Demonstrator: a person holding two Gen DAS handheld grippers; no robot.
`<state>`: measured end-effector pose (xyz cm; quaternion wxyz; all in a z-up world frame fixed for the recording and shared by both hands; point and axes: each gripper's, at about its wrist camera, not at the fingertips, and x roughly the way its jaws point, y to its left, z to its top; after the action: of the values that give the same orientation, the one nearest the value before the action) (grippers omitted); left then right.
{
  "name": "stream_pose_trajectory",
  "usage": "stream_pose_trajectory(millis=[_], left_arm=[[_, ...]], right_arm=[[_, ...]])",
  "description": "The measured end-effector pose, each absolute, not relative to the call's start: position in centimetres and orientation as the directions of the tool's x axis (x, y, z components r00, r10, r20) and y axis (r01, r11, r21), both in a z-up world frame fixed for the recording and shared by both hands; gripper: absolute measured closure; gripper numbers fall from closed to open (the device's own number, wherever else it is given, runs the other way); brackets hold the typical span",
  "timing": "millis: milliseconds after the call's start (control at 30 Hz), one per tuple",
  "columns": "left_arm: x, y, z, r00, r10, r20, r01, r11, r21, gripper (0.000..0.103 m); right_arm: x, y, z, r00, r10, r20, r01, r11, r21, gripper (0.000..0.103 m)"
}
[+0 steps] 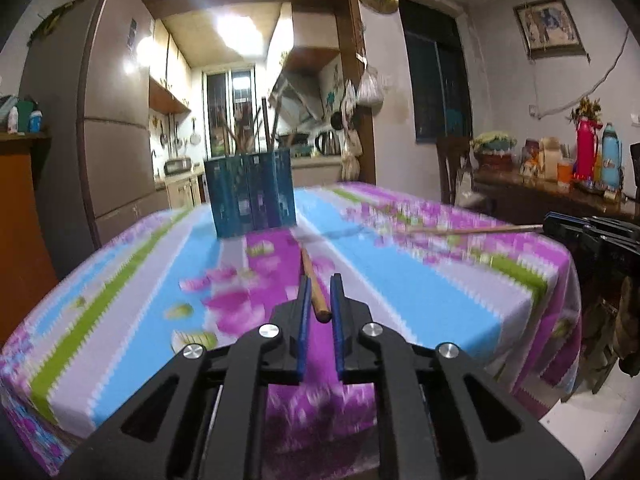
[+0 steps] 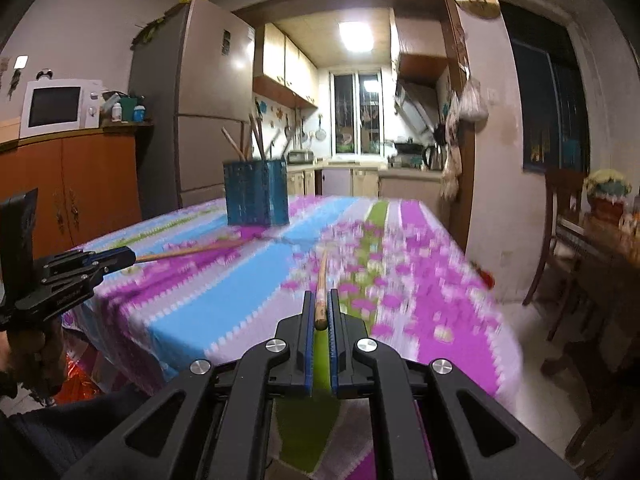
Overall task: Organize utensils
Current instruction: 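Lift both chopsticks into the blue mesh holder and open both grippers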
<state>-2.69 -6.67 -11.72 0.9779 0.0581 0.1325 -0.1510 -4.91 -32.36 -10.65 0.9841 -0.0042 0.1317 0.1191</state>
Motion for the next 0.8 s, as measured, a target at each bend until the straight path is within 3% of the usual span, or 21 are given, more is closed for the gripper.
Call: stream_pose_trajectory(millis=[200, 333, 467, 600, 800], left_arm=[[-2.2, -6.3, -6.7, 0.935, -0.308, -0.177, 0.325, 0.943, 0.072, 0.095], [-1.0, -6.8, -5.2, 0.937, -0.306, -0.167, 0.325, 0.940, 0.099, 0.095], [-1.9, -5.8, -7.3, 0.928, -0.303, -0.216, 0.325, 0.943, 0.070, 0.094], [-3.7, -6.2, -12.6, 0.895, -0.291, -0.338, 0.343, 0.933, 0.107, 0.075], [-3.5, -6.3, -16.0, 0.888, -0.258, -0.380, 0.323, 0.939, 0.117, 0.075]], right_arm=[[-4.9, -31.8, -5.1, 0.951, 0.252, -0.181, -0.265, 0.963, -0.049, 0.096], [-3.7, -31.3, -2.2, 0.955, 0.260, -0.145, -0.274, 0.958, -0.086, 0.096], [-3.4, -31.1, -1.5, 0.956, 0.261, -0.137, -0.275, 0.956, -0.101, 0.096], [-3.9, -31.5, -3.0, 0.952, 0.256, -0.167, -0.270, 0.960, -0.071, 0.096], [-4.4, -31.7, -5.0, 0.946, 0.254, -0.201, -0.263, 0.965, -0.019, 0.096]])
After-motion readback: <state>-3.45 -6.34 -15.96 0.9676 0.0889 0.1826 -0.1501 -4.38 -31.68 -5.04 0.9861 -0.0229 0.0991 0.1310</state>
